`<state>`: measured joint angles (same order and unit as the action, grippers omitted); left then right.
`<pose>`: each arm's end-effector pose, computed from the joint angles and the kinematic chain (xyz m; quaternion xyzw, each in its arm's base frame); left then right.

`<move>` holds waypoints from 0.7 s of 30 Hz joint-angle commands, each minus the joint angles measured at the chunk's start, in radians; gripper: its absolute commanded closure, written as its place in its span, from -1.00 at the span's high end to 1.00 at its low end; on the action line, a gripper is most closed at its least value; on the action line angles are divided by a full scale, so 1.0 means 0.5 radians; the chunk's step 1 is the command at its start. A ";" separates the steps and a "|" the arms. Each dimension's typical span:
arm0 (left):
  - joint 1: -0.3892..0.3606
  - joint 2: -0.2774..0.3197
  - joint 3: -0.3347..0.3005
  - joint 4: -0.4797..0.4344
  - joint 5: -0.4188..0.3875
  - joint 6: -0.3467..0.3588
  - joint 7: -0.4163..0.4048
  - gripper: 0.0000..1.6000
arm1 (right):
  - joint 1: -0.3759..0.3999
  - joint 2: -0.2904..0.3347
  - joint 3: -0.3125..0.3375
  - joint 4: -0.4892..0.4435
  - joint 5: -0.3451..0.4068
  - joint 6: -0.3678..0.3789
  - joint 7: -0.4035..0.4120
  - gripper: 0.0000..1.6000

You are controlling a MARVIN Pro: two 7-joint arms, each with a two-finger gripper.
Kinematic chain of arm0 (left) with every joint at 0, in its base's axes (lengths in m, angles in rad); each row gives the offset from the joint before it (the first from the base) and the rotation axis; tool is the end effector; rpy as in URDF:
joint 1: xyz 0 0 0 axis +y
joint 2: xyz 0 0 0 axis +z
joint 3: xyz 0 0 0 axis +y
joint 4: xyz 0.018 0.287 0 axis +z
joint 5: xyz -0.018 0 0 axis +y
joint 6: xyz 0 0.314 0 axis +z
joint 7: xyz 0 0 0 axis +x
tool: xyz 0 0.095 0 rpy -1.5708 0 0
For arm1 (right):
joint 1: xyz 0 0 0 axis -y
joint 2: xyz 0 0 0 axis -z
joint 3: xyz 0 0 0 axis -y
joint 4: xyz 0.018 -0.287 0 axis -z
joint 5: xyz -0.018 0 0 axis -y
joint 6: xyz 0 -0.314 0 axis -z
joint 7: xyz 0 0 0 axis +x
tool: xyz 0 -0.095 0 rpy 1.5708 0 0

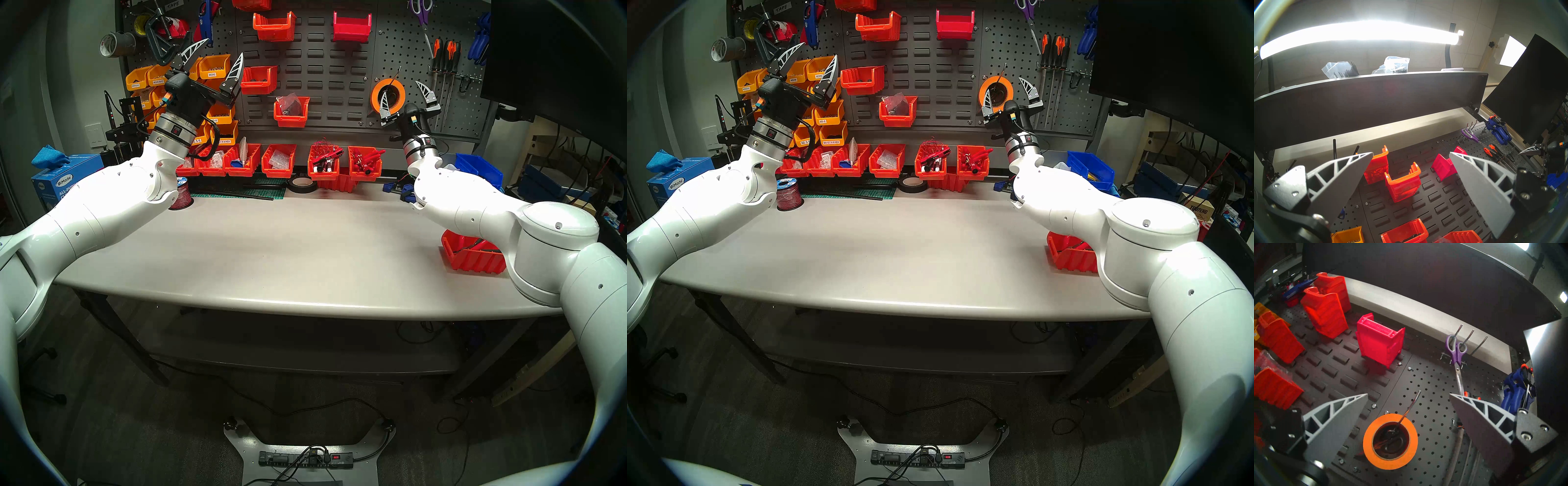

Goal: Take out tools from the storage box

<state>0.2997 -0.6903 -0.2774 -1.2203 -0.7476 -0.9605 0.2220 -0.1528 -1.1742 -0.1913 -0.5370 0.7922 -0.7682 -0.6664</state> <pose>0.5361 0.0861 0.0080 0.2507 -0.2374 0.9381 0.0259 0.6423 -0.0554 -0.0570 0.3737 0.1771 0.8878 0.2021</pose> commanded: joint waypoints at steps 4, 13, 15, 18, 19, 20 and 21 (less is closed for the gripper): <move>-0.028 0.004 -0.019 -0.002 0.000 0.001 0.002 1.00 | 0.131 0.294 -0.059 -0.036 -0.067 0.114 -0.008 1.00; -0.026 0.003 -0.020 -0.001 -0.001 0.001 0.001 1.00 | 0.162 0.510 -0.120 -0.166 -0.087 0.152 0.051 1.00; -0.025 0.003 -0.020 -0.001 -0.001 0.001 0.001 1.00 | 0.164 0.524 -0.136 -0.149 -0.084 0.162 0.068 1.00; -0.023 0.003 -0.019 -0.001 -0.002 0.001 0.000 1.00 | 0.184 0.639 -0.158 -0.196 -0.095 0.183 0.106 1.00; -0.023 0.003 -0.019 -0.001 -0.002 0.001 0.000 1.00 | 0.189 0.634 -0.163 -0.174 -0.093 0.186 0.109 1.00; -0.022 0.003 -0.019 -0.001 -0.002 0.001 0.000 1.00 | 0.195 0.638 -0.166 -0.169 -0.091 0.187 0.114 1.00; -0.022 0.003 -0.019 -0.001 -0.002 0.001 0.000 1.00 | 0.203 0.675 -0.172 -0.189 -0.096 0.192 0.126 1.00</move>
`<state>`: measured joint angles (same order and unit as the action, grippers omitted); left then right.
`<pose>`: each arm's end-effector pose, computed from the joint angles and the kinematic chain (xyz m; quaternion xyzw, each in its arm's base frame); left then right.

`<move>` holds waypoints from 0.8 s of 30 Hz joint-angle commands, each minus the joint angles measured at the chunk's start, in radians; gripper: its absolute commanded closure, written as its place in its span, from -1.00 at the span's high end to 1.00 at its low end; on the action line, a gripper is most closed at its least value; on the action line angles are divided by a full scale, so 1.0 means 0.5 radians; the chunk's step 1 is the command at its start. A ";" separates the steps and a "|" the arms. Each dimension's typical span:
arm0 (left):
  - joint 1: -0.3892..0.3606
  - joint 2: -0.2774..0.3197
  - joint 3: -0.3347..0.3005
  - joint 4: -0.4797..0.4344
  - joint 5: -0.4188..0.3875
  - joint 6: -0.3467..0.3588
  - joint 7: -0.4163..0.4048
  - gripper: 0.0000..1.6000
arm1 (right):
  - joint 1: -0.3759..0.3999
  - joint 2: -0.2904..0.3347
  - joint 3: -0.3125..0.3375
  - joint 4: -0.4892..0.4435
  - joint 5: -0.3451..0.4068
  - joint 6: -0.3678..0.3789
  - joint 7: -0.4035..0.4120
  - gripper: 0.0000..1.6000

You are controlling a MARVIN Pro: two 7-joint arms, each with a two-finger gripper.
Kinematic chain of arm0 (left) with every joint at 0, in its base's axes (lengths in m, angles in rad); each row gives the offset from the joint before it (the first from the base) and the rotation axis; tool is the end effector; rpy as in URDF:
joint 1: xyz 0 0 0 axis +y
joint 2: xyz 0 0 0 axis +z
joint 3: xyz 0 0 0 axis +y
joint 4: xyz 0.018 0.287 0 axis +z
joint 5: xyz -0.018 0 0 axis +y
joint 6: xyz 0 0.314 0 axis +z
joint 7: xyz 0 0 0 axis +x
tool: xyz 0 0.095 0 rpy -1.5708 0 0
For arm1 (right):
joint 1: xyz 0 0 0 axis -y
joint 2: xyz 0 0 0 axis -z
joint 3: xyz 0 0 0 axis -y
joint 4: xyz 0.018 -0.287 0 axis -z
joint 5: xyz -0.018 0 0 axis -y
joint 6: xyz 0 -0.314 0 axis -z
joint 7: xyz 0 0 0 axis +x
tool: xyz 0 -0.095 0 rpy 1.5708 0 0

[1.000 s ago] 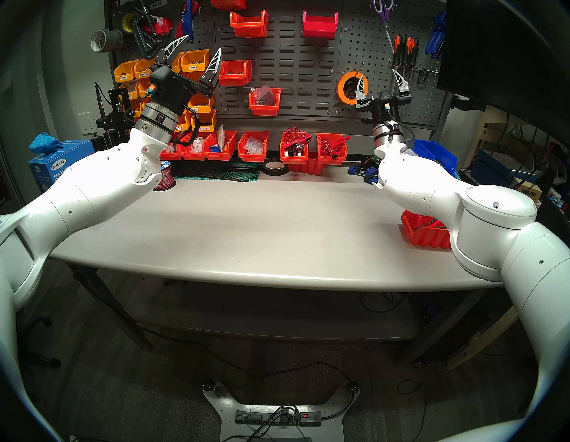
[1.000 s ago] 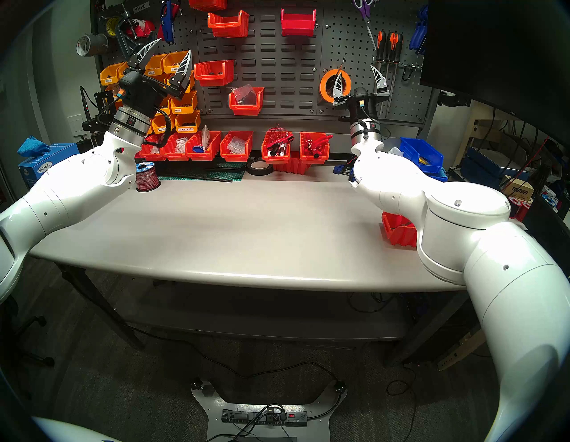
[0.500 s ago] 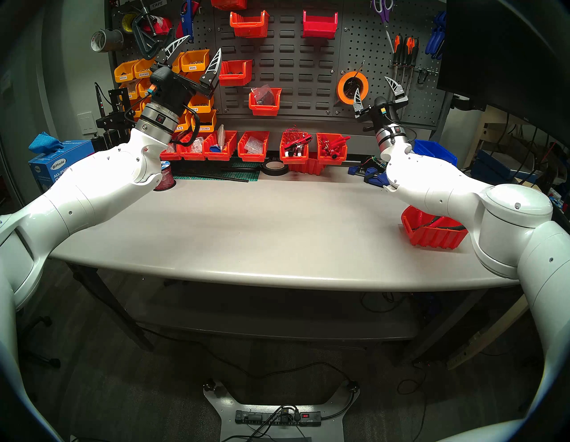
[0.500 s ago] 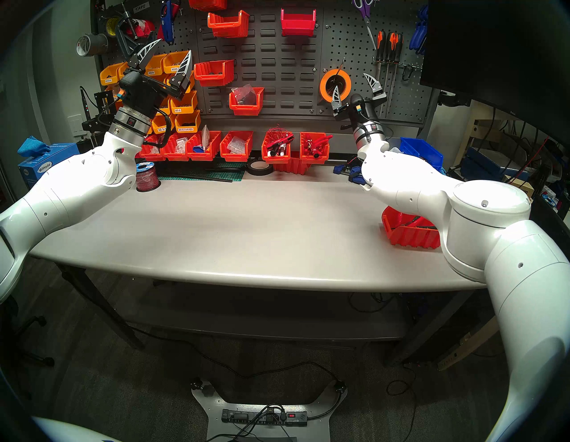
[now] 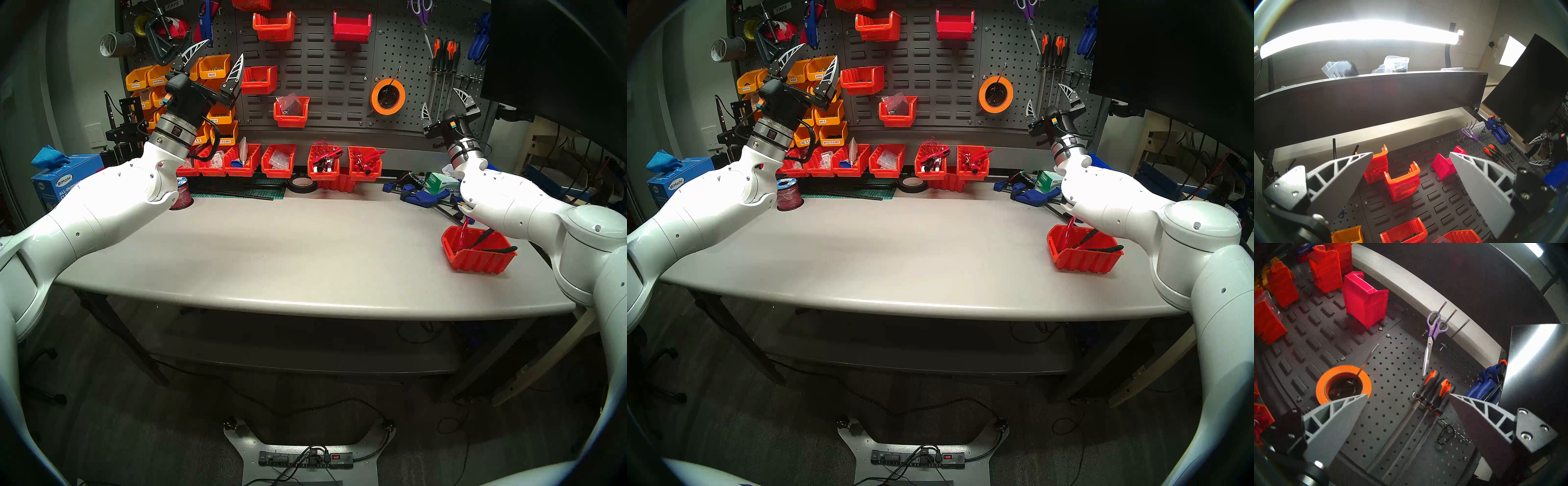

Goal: Take out tools from the storage box

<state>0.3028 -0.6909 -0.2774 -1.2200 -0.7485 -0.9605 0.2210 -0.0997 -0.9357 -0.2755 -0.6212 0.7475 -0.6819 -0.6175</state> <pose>0.5362 0.0858 0.0063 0.2523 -0.2374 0.9377 0.0267 0.6205 -0.1711 -0.0511 0.4036 0.2278 0.8321 0.3046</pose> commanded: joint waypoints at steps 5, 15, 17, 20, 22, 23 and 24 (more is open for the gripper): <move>-0.026 0.004 -0.019 -0.002 -0.001 0.001 0.002 1.00 | 0.117 0.305 -0.033 -0.072 -0.018 0.034 0.078 1.00; -0.025 0.003 -0.021 -0.002 -0.002 0.001 0.001 1.00 | 0.165 0.493 -0.072 -0.285 -0.034 0.030 0.182 1.00; -0.026 0.004 -0.021 -0.002 -0.002 0.001 0.001 1.00 | 0.180 0.513 -0.061 -0.319 -0.025 0.022 0.181 1.00; -0.026 0.003 -0.022 -0.002 -0.002 0.001 0.001 1.00 | 0.207 0.595 -0.062 -0.444 -0.030 0.024 0.224 1.00; -0.026 0.003 -0.022 -0.002 -0.002 0.001 0.001 1.00 | 0.221 0.639 -0.060 -0.514 -0.032 0.024 0.245 1.00; -0.026 0.003 -0.022 -0.002 -0.002 0.001 0.001 1.00 | 0.227 0.661 -0.059 -0.547 -0.032 0.025 0.255 1.00; -0.026 0.003 -0.023 -0.002 -0.002 0.001 0.001 1.00 | 0.235 0.684 -0.059 -0.584 -0.033 0.027 0.265 1.00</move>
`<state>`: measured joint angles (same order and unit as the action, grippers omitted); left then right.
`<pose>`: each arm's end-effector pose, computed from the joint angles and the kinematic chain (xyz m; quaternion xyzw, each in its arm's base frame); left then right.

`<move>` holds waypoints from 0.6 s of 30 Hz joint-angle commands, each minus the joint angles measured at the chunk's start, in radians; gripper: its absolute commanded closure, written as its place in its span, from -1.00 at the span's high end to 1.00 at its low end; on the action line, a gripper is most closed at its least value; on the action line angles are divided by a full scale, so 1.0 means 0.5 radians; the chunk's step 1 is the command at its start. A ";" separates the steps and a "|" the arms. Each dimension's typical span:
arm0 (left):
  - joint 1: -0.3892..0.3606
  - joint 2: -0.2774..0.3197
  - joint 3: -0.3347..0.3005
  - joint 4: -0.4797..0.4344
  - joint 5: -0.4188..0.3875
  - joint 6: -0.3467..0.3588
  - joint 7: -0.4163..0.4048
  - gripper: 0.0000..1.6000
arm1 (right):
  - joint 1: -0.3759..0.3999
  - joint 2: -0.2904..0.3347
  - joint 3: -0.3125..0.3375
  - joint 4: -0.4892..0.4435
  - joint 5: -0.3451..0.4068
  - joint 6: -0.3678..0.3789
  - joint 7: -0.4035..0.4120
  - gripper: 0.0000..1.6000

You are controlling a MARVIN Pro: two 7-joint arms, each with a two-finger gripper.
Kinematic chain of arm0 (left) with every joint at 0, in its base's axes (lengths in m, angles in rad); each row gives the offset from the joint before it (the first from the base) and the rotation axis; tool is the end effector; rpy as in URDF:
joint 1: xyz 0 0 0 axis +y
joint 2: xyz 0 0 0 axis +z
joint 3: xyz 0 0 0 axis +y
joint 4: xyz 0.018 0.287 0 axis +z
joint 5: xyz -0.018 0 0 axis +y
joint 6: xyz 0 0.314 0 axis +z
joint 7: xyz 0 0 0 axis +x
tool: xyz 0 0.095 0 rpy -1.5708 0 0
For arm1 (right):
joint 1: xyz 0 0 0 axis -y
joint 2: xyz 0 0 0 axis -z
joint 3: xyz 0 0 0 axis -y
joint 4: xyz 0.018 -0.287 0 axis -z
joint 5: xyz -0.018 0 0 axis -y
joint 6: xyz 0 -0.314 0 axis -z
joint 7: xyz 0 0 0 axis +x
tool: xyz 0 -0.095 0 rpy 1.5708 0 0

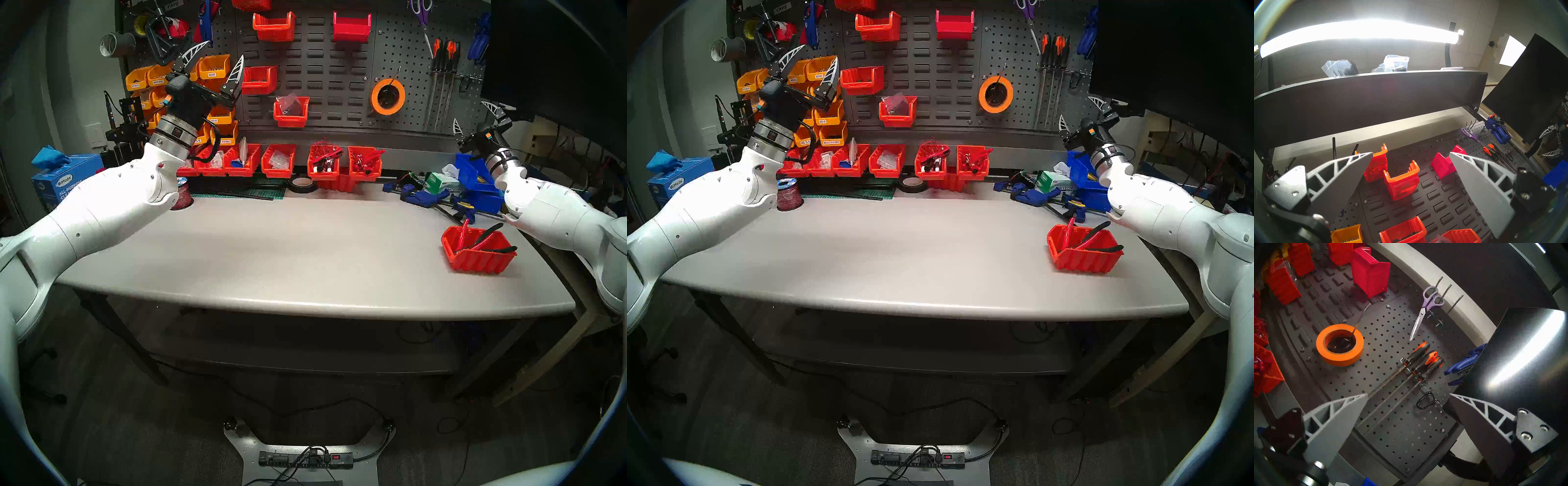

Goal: Take out tools from the storage box

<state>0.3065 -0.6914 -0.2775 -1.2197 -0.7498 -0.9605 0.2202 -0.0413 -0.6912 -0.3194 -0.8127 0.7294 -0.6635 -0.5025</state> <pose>0.5364 0.0857 0.0043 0.2541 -0.2371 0.9373 0.0275 0.5787 -0.2408 -0.0491 0.4368 0.2706 0.7995 0.3110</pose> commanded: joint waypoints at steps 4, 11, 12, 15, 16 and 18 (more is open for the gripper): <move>-0.034 0.004 -0.023 -0.002 0.000 0.001 0.002 1.00 | 0.149 0.294 0.031 -0.358 0.002 0.004 0.079 1.00; -0.034 0.004 -0.024 -0.002 0.000 0.001 0.001 1.00 | 0.196 0.407 0.020 -0.546 0.004 0.034 0.154 1.00; -0.035 0.004 -0.024 -0.002 0.000 0.001 0.001 1.00 | 0.217 0.442 0.012 -0.568 -0.002 0.041 0.203 1.00; -0.035 0.004 -0.024 -0.002 -0.001 0.001 0.000 1.00 | 0.258 0.509 -0.014 -0.553 -0.024 0.078 0.314 1.00; -0.034 0.004 -0.024 -0.002 -0.001 0.001 0.000 1.00 | 0.271 0.542 -0.025 -0.553 -0.035 0.089 0.369 1.00; -0.034 0.004 -0.024 -0.002 -0.001 0.001 0.000 1.00 | 0.284 0.565 -0.049 -0.518 -0.056 0.103 0.442 1.00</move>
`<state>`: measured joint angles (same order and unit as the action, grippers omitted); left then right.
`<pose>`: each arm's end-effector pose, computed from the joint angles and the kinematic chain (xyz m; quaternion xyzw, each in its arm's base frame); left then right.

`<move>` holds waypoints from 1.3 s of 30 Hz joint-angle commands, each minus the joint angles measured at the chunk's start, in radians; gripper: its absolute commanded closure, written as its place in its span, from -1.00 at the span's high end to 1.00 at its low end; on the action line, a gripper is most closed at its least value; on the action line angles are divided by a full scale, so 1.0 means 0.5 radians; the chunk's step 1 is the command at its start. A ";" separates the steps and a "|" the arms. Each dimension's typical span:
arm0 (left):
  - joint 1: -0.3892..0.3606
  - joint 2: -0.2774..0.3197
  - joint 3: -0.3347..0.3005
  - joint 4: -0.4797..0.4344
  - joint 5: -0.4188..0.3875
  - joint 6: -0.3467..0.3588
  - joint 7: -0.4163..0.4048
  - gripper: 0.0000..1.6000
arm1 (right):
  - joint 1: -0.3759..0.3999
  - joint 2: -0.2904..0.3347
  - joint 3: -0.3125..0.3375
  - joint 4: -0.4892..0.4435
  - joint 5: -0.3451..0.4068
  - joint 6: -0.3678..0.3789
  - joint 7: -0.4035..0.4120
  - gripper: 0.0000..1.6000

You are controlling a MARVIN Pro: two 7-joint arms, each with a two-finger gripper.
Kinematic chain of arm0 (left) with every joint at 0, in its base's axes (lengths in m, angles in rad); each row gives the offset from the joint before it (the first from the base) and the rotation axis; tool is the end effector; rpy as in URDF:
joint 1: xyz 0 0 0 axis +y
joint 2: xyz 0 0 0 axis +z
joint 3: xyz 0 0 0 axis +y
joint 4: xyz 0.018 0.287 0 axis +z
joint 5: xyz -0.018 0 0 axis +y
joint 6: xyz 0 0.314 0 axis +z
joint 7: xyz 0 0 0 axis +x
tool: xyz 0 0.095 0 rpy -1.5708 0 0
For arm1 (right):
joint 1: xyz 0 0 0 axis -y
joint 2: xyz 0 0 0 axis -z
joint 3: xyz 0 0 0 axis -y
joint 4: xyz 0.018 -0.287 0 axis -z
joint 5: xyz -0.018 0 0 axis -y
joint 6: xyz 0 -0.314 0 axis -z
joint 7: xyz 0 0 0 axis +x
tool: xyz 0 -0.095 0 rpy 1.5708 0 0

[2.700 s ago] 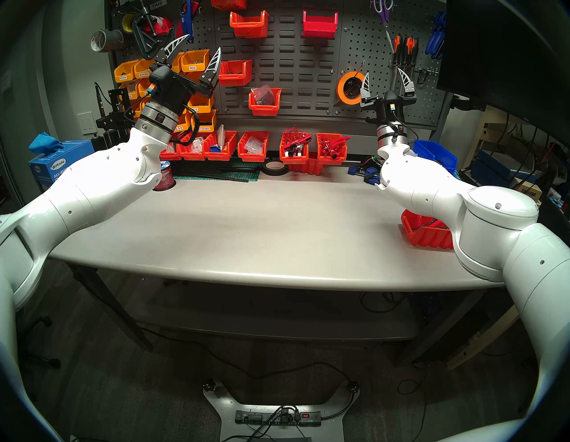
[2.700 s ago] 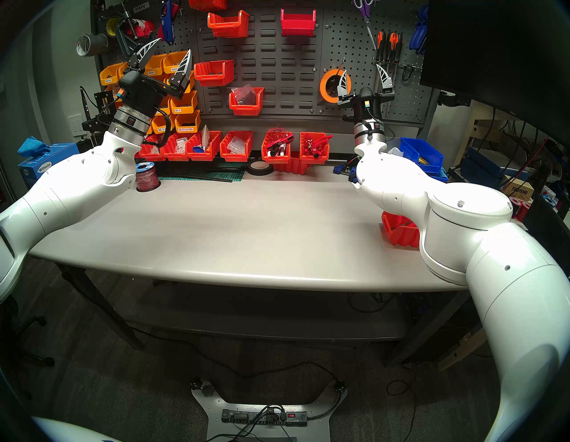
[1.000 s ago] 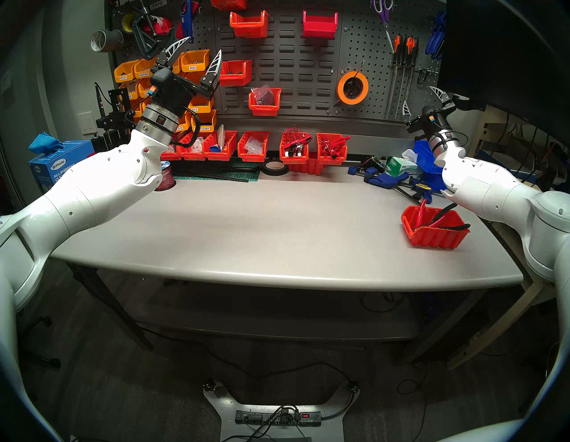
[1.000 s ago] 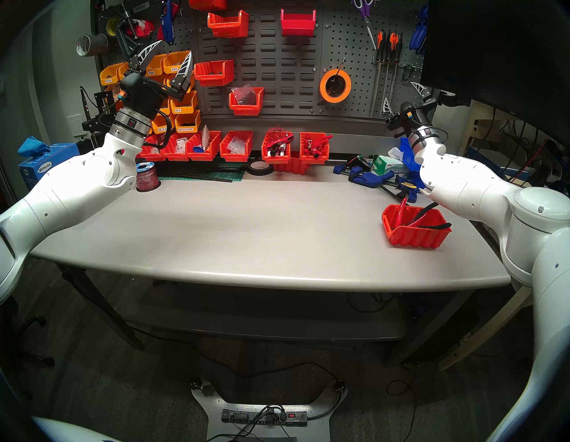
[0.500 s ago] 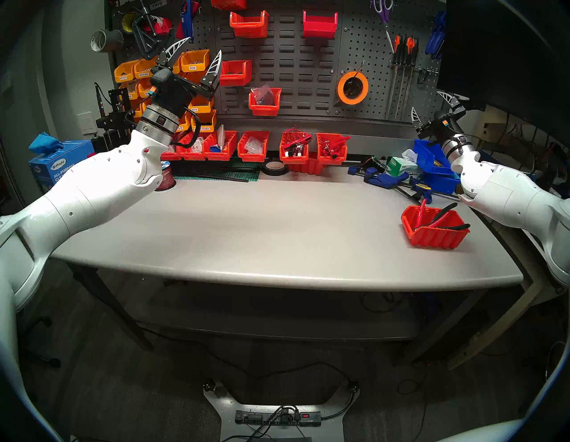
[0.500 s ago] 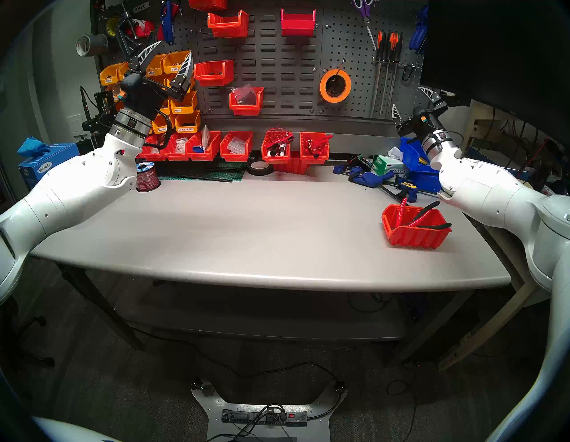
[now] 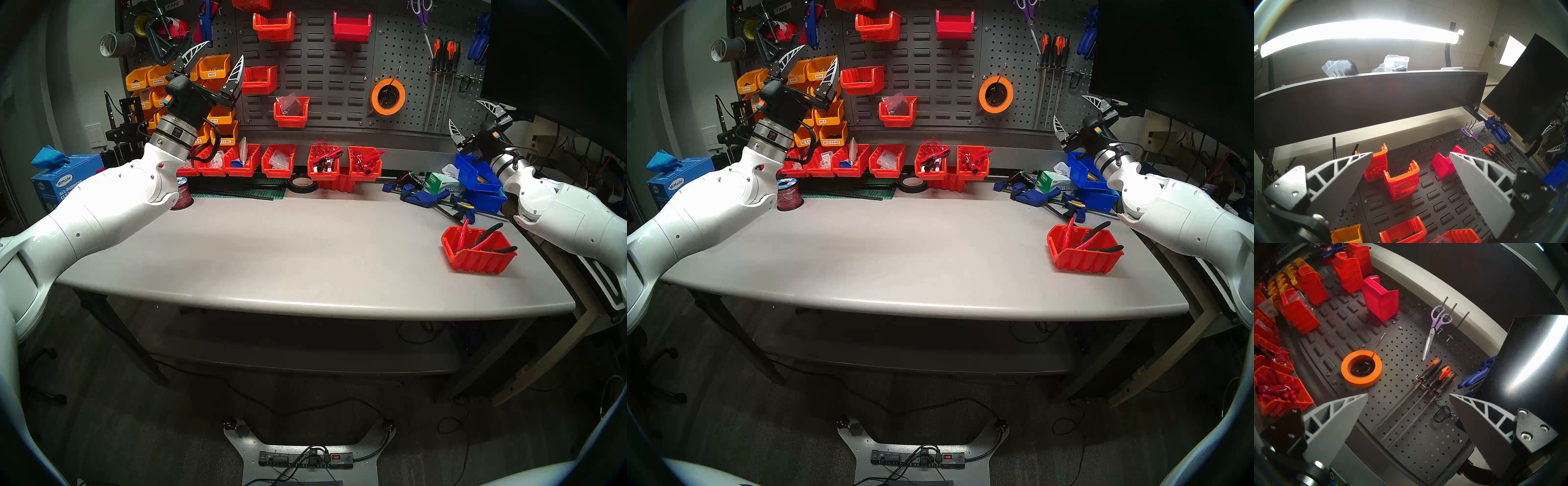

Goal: Take out tools from the storage box

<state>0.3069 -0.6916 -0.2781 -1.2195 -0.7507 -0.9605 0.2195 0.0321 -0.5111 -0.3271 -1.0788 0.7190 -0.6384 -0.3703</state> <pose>0.5364 0.0857 0.0043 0.2542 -0.2368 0.9373 0.0278 0.5432 -0.2348 -0.0399 0.4522 0.3144 0.7965 0.2497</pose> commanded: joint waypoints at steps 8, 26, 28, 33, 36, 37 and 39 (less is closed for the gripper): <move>-0.033 0.004 -0.022 -0.003 0.000 0.001 0.001 1.00 | 0.216 0.387 -0.115 0.063 -0.100 0.092 0.476 1.00; -0.031 0.004 -0.022 -0.002 -0.002 0.001 0.000 1.00 | 0.396 0.652 -0.097 -0.427 -0.186 -0.020 1.192 1.00; -0.030 0.004 -0.022 -0.002 -0.002 0.001 0.000 1.00 | 0.404 0.686 -0.099 -0.490 -0.190 -0.024 1.272 1.00; -0.030 0.004 -0.022 -0.002 -0.003 0.001 0.000 1.00 | 0.413 0.719 -0.114 -0.620 -0.183 -0.010 1.432 1.00; -0.029 0.004 -0.022 -0.002 -0.003 0.001 -0.001 1.00 | 0.414 0.735 -0.128 -0.681 -0.176 0.002 1.555 1.00; -0.029 0.004 -0.021 -0.002 -0.003 0.001 -0.001 1.00 | 0.411 0.743 -0.142 -0.714 -0.171 0.012 1.632 1.00; -0.028 0.004 -0.021 -0.002 -0.003 0.001 -0.001 1.00 | 0.409 0.747 -0.150 -0.728 -0.168 0.018 1.677 1.00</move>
<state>0.3086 -0.6920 -0.2781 -1.2190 -0.7524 -0.9605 0.2182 0.2129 -0.1750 -0.3976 -1.3875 0.6192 -0.6429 0.3783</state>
